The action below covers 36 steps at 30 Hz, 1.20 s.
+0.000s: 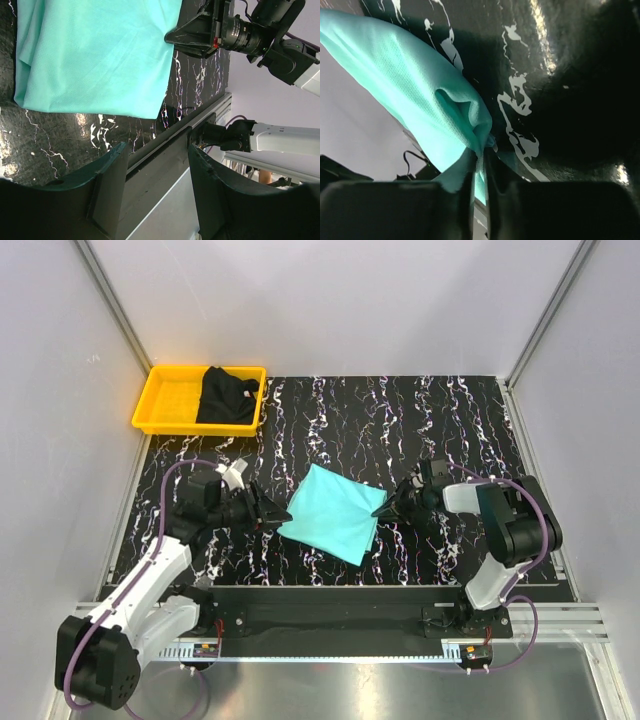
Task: Fold and stack the t-shirts
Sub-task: Neatly place the folded tshirt to the corner
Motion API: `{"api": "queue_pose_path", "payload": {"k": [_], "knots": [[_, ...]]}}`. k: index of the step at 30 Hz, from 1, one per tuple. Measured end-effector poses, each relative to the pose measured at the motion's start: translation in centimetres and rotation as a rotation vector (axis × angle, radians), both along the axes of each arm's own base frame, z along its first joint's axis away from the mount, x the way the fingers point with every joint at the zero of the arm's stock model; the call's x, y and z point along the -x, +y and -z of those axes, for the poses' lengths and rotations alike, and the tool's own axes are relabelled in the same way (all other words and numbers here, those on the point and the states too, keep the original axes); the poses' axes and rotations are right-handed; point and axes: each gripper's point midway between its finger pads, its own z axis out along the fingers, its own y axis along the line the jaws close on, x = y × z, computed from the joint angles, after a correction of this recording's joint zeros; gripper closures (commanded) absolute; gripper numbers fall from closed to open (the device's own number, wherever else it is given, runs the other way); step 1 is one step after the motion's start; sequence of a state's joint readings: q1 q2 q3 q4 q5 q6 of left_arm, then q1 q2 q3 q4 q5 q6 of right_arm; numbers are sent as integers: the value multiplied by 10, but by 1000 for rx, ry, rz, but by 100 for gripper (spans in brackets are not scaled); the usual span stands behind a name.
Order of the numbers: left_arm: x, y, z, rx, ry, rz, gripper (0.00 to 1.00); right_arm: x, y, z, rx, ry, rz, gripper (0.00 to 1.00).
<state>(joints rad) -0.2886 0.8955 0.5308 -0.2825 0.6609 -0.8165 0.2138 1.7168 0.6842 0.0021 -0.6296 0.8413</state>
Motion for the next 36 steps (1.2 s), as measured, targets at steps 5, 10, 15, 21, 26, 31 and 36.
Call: {"api": "queue_pose_path", "payload": {"k": [5, 10, 15, 21, 26, 31, 36], "knots": [[-1, -1, 4, -3, 14, 3, 44, -2, 0, 2, 10, -6, -17, 100], [-1, -2, 2, 4, 11, 12, 45, -10, -8, 0, 91, 2, -36, 100], [-2, -2, 1, 0, -7, 24, 46, -21, -35, -5, 266, -8, -45, 100], [-4, -3, 3, -14, -23, 48, 46, -53, -108, -23, 490, -55, 39, 100], [-5, -5, 12, -27, -15, 82, 46, -123, -175, -47, 654, -152, 113, 100], [-6, -7, 24, -37, 2, 124, 46, -197, -245, -53, 792, -220, 185, 100], [-9, -10, 38, -44, 46, 160, 48, -247, -298, -47, 872, -249, 246, 100]]}}
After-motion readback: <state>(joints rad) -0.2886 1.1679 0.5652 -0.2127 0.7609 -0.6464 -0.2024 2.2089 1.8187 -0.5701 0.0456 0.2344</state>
